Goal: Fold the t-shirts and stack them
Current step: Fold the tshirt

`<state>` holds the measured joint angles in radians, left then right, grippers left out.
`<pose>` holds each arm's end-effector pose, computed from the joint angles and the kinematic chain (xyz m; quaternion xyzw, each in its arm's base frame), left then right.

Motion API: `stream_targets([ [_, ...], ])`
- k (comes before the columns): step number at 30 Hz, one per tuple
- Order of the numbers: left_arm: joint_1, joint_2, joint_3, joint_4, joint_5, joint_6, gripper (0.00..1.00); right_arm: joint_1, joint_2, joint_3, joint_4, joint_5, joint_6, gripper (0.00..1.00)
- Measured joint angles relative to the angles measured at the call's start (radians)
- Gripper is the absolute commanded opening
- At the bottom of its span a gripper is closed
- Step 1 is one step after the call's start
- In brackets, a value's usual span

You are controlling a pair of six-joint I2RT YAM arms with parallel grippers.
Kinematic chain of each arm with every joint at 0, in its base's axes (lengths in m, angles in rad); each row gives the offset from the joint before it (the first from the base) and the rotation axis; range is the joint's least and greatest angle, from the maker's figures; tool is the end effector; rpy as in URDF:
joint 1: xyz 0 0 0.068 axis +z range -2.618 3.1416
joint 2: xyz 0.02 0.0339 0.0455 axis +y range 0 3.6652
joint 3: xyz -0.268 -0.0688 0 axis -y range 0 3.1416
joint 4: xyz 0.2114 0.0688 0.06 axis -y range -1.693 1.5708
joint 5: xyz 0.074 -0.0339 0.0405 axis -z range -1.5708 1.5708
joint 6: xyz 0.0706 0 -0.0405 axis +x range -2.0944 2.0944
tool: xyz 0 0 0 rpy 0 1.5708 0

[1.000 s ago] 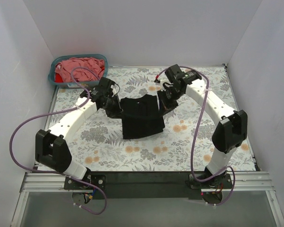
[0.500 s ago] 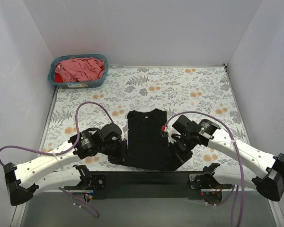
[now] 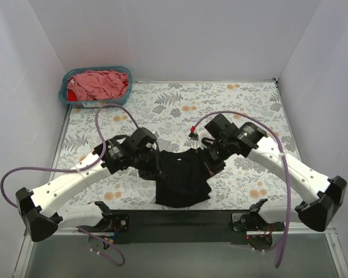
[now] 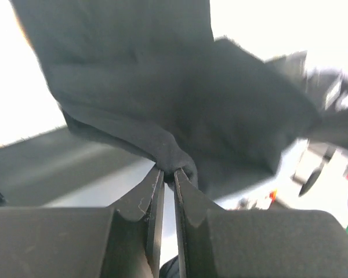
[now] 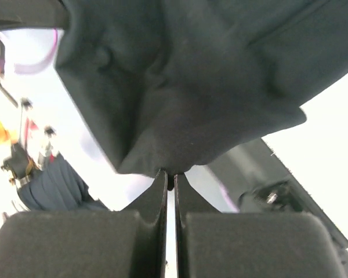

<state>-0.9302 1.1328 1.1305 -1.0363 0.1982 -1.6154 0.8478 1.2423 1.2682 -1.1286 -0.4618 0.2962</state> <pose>0.1027 -0.1611 0.2923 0.2980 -0.9130 0.2782 0.0144 0.1122 0.1747 0.3102 -0.3089 0.8967 0.3094 0.0693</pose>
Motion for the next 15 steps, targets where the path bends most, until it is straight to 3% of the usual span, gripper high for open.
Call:
stream_targets([
  [6,0.255,0.116,0.003,0.04,0.027,0.14,0.0,-0.214,0.187,0.054,0.013,-0.034,-0.101,0.01],
  [15,0.436,0.314,-0.06,0.196,0.106,0.243,0.0,-0.393,0.366,0.029,0.074,-0.094,-0.228,0.01],
])
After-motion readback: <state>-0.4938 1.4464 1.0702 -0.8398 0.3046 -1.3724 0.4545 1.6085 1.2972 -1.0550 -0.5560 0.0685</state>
